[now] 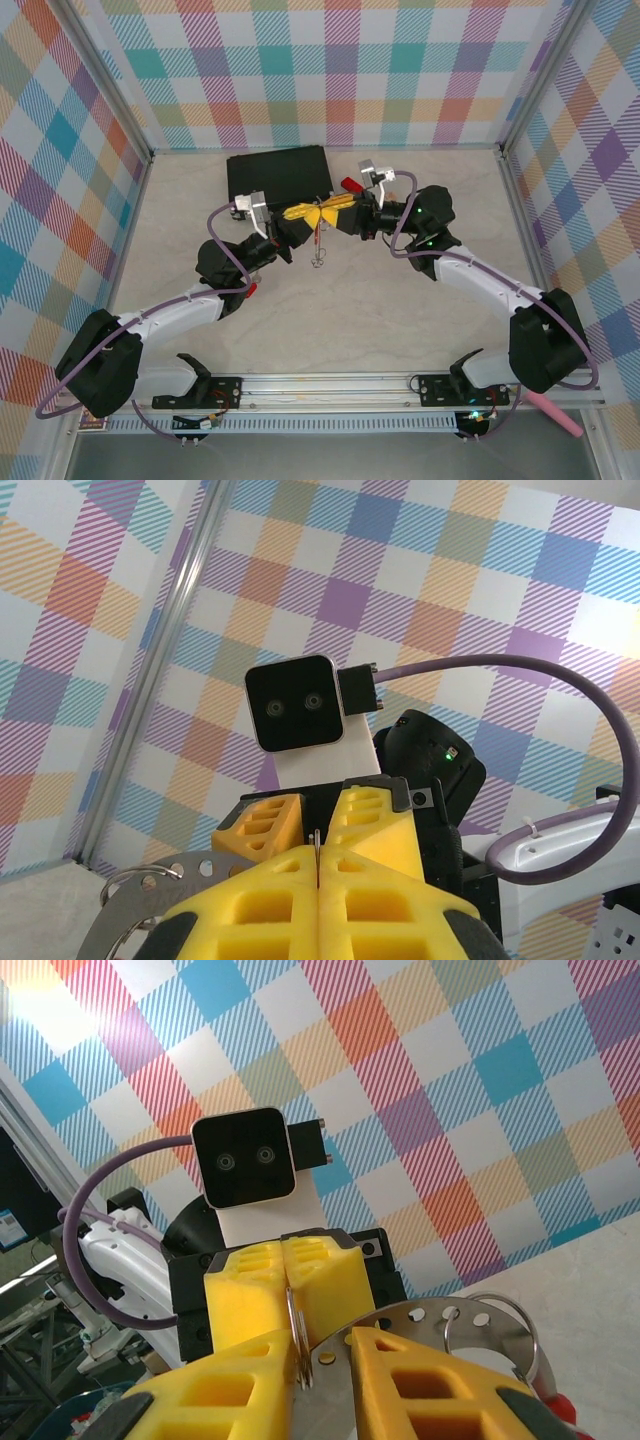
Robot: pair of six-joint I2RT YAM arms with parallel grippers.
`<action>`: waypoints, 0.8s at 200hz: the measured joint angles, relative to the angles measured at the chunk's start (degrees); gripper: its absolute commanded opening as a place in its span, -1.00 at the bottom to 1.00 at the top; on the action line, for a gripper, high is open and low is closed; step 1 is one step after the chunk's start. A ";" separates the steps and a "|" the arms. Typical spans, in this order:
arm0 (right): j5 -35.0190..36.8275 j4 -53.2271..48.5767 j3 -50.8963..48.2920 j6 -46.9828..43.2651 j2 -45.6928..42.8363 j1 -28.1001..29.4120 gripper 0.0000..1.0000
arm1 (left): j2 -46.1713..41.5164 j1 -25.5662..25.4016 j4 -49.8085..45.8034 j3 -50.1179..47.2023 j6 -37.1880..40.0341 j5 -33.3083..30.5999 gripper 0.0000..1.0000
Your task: Put the keys on the keyring
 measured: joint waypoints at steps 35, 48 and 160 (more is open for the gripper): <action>0.02 2.40 0.02 1.31 0.04 -0.02 -0.59 | 0.00 -0.02 0.37 0.00 -0.02 0.00 -1.00; -0.02 3.15 0.35 1.77 0.46 -0.04 -0.58 | 0.00 -0.02 0.37 0.00 -0.02 0.02 -1.00; -0.96 5.40 1.18 3.02 2.25 -0.09 -0.66 | 0.00 -0.17 0.31 0.00 -0.02 -0.94 -1.00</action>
